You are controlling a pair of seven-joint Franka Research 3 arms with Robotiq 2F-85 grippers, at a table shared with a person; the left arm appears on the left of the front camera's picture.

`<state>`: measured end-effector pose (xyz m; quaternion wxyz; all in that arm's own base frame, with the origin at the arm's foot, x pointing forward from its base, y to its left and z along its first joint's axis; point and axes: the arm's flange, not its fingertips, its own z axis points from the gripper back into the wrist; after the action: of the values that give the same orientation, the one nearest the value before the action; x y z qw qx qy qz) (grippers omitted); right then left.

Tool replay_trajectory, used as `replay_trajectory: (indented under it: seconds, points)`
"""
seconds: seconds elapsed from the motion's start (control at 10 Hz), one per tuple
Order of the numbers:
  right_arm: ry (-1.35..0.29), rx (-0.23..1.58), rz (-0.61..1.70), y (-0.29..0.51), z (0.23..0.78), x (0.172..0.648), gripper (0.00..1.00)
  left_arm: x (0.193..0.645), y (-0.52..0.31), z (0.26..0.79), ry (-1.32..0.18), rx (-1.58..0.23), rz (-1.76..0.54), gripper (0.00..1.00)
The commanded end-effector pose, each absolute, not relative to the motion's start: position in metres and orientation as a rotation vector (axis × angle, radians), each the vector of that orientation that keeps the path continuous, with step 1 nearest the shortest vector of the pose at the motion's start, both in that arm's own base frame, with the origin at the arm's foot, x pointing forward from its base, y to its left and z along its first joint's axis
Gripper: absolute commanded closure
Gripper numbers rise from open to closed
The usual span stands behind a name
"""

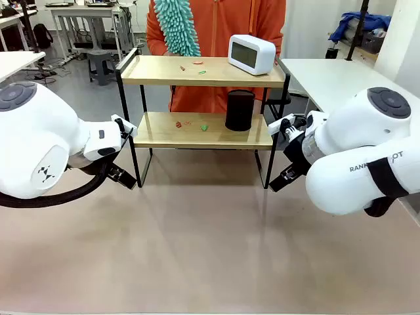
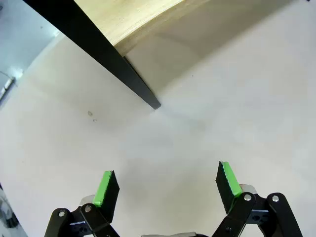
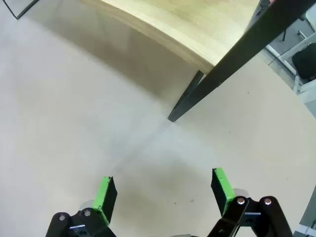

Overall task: Clean the shelf.
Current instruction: Pick up the Duster from the human.

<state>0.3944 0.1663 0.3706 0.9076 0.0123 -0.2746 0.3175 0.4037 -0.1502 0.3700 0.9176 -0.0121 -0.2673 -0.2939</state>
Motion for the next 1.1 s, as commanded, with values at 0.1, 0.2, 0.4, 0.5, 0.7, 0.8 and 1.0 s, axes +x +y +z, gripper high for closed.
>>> replay_trajectory:
  seconds: [0.1, 0.2, 0.4, 0.5, 0.7, 0.8, 1.0]
  points:
    - [-0.567, 0.025, 0.655, 0.1663, 0.3706, 0.3944, 0.0, 0.4036, -0.1503, 0.3702, -0.55, -0.025, -0.605, 0.0]
    - [-0.567, 0.025, 0.655, 0.1663, 0.3706, 0.3944, 0.0, 0.4036, -0.1503, 0.3702, -0.55, -0.025, -0.605, 0.0]
    - [-0.567, 0.025, 0.655, 0.1663, 0.3706, 0.3944, 0.0, 0.4036, -0.1503, 0.3702, -0.55, -0.025, -0.605, 0.0]
    - [-0.567, 0.025, 0.655, 0.1663, 0.3706, 0.3944, 0.0, 0.4036, -0.1503, 0.3702, -0.55, -0.025, -0.605, 0.0]
    - [-0.567, 0.025, 0.655, 0.1663, 0.3706, 0.3944, 0.0, 0.4036, -0.1503, 0.3702, -0.55, -0.025, -0.605, 0.0]
    - [-0.567, 0.025, 0.655, 0.1663, 0.3706, 0.3944, 0.0, 0.4036, -0.1503, 0.3702, -0.55, -0.025, -0.605, 0.0]
    - [-0.567, 0.025, 0.655, 0.1663, 0.3706, 0.3944, 0.0, 0.4036, -0.1503, 0.3702, -0.55, -0.025, -0.605, 0.0]
